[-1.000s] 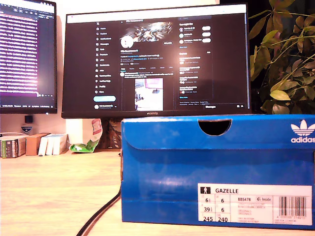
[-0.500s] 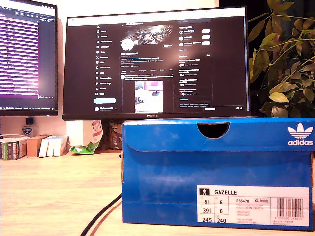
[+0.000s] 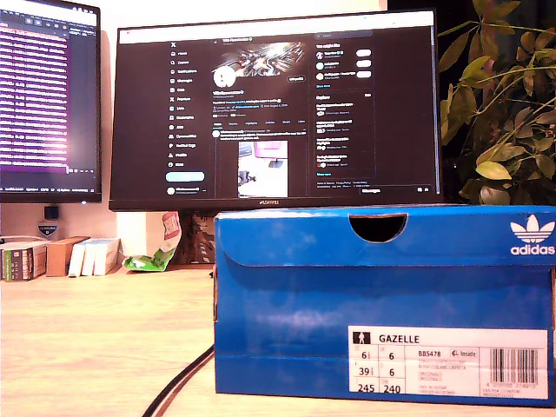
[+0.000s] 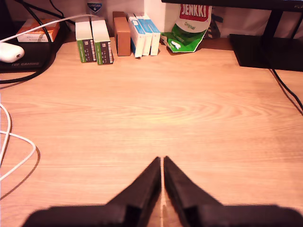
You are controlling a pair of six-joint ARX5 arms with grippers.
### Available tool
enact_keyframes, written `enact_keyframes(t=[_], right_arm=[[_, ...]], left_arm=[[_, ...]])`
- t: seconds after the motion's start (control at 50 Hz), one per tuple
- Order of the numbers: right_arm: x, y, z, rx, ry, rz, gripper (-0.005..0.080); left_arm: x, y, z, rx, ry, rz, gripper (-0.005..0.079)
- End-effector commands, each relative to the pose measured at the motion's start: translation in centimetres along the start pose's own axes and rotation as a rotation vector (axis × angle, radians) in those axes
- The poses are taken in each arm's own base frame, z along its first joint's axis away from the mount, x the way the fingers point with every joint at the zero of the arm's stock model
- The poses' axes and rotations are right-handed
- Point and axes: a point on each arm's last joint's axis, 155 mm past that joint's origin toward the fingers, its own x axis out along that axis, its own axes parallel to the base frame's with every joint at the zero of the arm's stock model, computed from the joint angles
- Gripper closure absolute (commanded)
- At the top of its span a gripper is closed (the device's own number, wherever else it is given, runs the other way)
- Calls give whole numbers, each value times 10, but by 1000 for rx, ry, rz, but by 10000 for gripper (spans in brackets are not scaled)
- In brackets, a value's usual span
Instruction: Close the blue shoebox by pushing the lid with your left arm and holding the box in place with your right arm
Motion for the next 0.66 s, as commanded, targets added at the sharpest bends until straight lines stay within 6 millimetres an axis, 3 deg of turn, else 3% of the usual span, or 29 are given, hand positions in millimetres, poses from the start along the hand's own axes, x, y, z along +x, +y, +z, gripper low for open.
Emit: enact_keyframes(t=[0.0,0.64], right_arm=[[2,0,-6,2,4,2,763],[2,0,-6,2,4,2,763]], left_arm=[[3,2,-11,-29,21,5,753],[3,2,-11,-41,21,5,753]])
